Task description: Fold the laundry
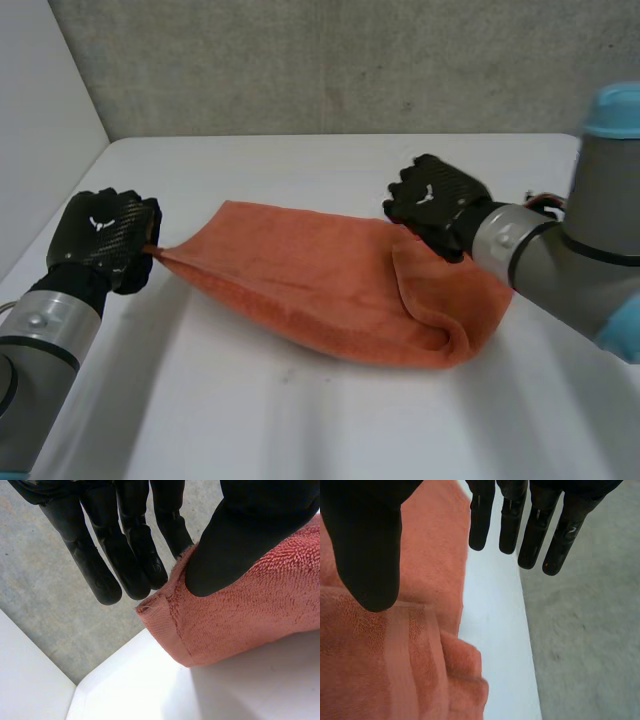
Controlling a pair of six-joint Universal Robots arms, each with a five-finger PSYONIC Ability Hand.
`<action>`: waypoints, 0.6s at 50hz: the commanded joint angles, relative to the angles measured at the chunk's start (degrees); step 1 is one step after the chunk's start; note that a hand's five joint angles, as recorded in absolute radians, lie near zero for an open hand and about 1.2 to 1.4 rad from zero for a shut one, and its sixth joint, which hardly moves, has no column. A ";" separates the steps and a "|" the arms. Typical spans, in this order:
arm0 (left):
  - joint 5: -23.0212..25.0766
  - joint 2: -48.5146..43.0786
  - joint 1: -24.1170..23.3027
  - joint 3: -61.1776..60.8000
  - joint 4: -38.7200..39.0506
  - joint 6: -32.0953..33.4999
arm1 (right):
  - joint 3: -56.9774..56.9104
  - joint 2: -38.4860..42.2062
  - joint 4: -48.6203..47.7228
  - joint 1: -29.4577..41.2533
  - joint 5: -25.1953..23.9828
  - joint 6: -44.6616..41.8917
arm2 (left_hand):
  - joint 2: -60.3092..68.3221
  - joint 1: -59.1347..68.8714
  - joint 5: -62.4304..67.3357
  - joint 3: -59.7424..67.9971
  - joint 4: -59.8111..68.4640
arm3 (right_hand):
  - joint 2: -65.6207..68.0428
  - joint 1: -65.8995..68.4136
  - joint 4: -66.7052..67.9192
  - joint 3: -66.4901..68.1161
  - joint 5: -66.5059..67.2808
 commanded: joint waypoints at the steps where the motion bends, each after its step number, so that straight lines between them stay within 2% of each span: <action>1: 0.05 -0.06 0.08 -0.60 0.15 -0.23 | -5.95 10.32 1.55 -0.17 -6.08 -5.41 | 11.27 15.54 14.13 11.68 11.52 | 1.22 4.03 1.69 1.48 1.66; 4: 0.05 -0.14 0.16 -0.60 0.15 -0.32 | -7.97 14.10 3.39 -0.26 -7.04 -6.90 | 11.27 15.54 14.13 11.68 11.52 | 1.05 3.86 1.52 1.31 1.49; 5: 0.05 -0.14 0.16 -0.60 0.15 -0.32 | -9.54 17.15 5.05 -0.26 -7.30 -9.86 | 11.27 15.54 14.13 11.68 11.52 | 1.05 3.86 1.52 1.31 1.49; 8: 0.05 -0.14 0.16 -0.60 0.15 -0.32 | -10.78 19.53 6.03 -0.34 -6.78 -13.64 | 11.27 15.54 14.13 11.68 11.52 | 1.22 4.03 1.69 1.48 1.66; 19: 0.05 -0.58 0.43 -0.78 0.15 -0.32 | -12.19 22.80 6.21 -0.61 -6.16 -16.92 | 11.27 15.54 14.13 11.68 11.52 | 2.40 5.21 2.87 2.66 2.83; 22: 0.14 -0.58 0.69 -0.78 0.24 -0.32 | -12.63 23.59 6.21 -0.61 -5.99 -16.92 | 11.27 15.54 14.13 11.68 11.52 | 9.94 12.75 10.41 10.20 10.38; 25: 0.05 -0.58 0.87 -0.78 0.24 -0.32 | -13.16 24.03 6.21 -0.78 -5.29 -16.92 | 11.27 15.54 14.13 11.68 11.52 | 25.75 28.56 26.22 26.01 26.18; 30: 0.14 -0.58 1.13 -0.78 0.24 -0.32 | -14.04 24.21 6.56 -2.45 -2.65 -16.92 | 11.27 15.54 14.13 11.68 11.52 | 33.68 36.50 34.16 33.95 34.12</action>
